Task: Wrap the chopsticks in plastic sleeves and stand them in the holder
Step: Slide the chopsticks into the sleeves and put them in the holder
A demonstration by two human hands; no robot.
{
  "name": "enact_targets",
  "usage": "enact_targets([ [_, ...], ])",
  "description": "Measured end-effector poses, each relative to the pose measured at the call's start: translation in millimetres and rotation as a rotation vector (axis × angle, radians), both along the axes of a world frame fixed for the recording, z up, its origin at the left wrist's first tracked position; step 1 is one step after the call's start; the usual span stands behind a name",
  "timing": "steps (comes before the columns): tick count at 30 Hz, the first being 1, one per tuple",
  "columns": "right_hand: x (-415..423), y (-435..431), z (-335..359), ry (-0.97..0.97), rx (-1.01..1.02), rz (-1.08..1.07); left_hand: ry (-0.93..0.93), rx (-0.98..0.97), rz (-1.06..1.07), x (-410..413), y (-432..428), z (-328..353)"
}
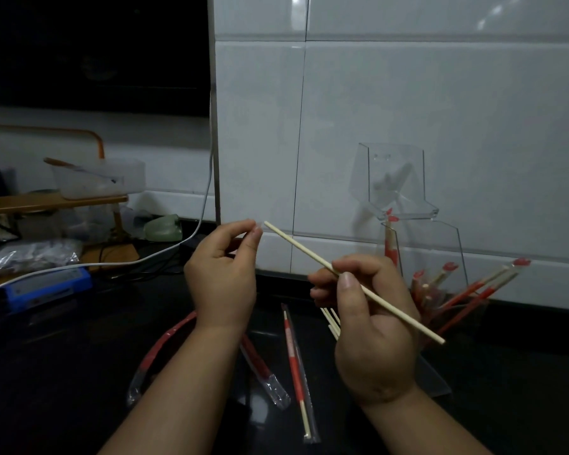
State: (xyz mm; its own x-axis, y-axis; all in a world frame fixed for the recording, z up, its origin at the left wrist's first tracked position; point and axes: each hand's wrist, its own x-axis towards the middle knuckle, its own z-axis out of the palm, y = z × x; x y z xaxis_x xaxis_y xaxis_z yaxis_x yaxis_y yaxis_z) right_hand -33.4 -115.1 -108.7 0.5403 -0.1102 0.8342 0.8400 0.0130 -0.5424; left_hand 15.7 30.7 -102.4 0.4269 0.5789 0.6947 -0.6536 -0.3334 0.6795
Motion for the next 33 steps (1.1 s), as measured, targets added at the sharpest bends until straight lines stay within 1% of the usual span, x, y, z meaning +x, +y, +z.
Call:
enact_targets([
  [6,-1,-2,1,-0.012,0.02,0.017,0.048,0.018,0.021,4,2,-3],
  [14,0,0,0,0.036,0.024,0.045,0.08,0.061,0.046,2,1,-3],
  [17,1,0,0,0.072,0.012,0.039,0.079,0.141,0.056,-2,0,-4],
  [20,2,0,0,0.086,-0.002,0.034,0.052,0.294,0.128,-3,1,-5],
  [26,6,2,2,0.15,-0.002,0.05,-0.089,0.619,0.285,1,3,-10],
  [28,4,2,3,0.158,0.042,0.077,-0.079,0.643,0.323,2,4,-10],
  [31,1,-2,4,0.1,0.121,0.024,0.001,0.586,0.34,2,6,-10],
  [33,0,-4,4,0.077,0.163,-0.005,0.044,0.586,0.354,3,7,-12],
])
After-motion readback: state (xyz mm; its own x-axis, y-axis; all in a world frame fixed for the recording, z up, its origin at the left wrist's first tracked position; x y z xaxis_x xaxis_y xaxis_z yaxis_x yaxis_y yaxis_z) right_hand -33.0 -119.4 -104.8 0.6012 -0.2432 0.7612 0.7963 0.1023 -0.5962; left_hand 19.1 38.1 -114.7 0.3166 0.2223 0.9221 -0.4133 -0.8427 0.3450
